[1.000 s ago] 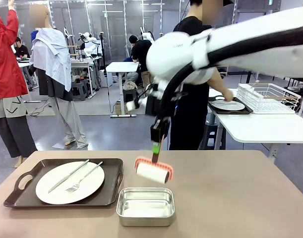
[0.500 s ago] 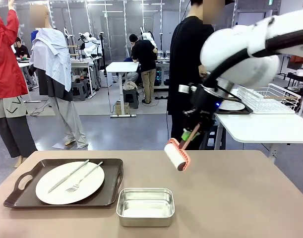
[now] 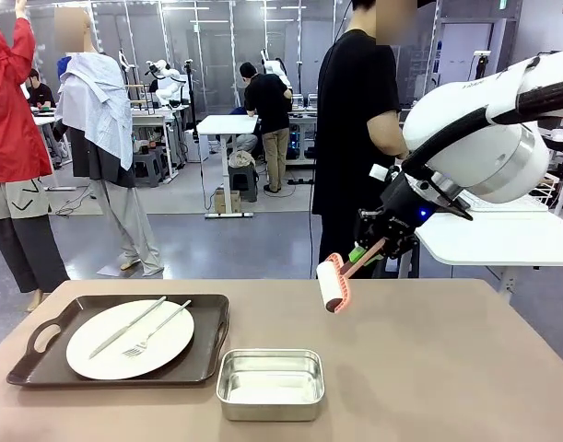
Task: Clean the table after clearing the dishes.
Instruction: When the left (or right) Handle tray is removed, use the left hand (or right hand) to clean the left (or right) side of the table with the Lint Roller.
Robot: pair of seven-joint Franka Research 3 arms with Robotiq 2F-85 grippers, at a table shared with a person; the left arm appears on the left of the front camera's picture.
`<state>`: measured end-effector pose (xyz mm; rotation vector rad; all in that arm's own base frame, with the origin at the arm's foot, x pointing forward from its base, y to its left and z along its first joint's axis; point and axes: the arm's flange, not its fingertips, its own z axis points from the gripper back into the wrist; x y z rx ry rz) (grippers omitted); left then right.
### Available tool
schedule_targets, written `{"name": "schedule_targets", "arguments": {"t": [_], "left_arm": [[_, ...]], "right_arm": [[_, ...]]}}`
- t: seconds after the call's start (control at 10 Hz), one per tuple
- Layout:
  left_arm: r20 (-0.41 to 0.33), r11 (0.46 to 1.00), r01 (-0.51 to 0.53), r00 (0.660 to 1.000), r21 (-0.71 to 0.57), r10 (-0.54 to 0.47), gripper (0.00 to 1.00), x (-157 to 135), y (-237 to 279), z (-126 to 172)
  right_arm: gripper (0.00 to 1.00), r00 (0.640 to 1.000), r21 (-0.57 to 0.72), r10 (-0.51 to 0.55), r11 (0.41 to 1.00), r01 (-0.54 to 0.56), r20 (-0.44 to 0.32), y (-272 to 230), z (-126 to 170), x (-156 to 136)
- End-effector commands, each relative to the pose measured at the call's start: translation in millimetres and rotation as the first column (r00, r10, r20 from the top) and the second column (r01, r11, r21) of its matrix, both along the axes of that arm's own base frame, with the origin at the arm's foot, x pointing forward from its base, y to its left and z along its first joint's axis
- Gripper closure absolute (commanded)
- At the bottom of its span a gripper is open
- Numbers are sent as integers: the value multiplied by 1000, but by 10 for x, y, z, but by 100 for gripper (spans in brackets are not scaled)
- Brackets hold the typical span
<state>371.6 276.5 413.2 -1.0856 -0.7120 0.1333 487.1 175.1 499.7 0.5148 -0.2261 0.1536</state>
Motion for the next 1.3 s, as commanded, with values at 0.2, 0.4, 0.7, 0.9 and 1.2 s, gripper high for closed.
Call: {"name": "schedule_targets", "arguments": {"t": [0.2, 0.4, 0.7, 0.9, 1.2], "left_arm": [[3, 1000, 2, 1000, 1, -2, 0, -10, 35, 19], [3, 1000, 2, 1000, 1, -2, 0, -10, 35, 19], [3, 1000, 2, 1000, 1, -2, 0, -10, 35, 19], [3, 1000, 2, 1000, 1, -2, 0, -10, 35, 19], [3, 1000, 2, 1000, 1, -2, 0, -10, 35, 19]], "right_arm": [[78, 997, 52, 60, 997, -57, -41, -133, -84, 135], [78, 986, 106, -12, 994, 30, -164, -344, -433, 282], [78, 975, 177, -14, 983, 55, -223, -443, -811, 451], [78, 970, 217, -11, 974, 66, -244, -525, -1036, 616], [78, 975, 218, -18, 974, 67, -221, -535, -1250, 645]]}}
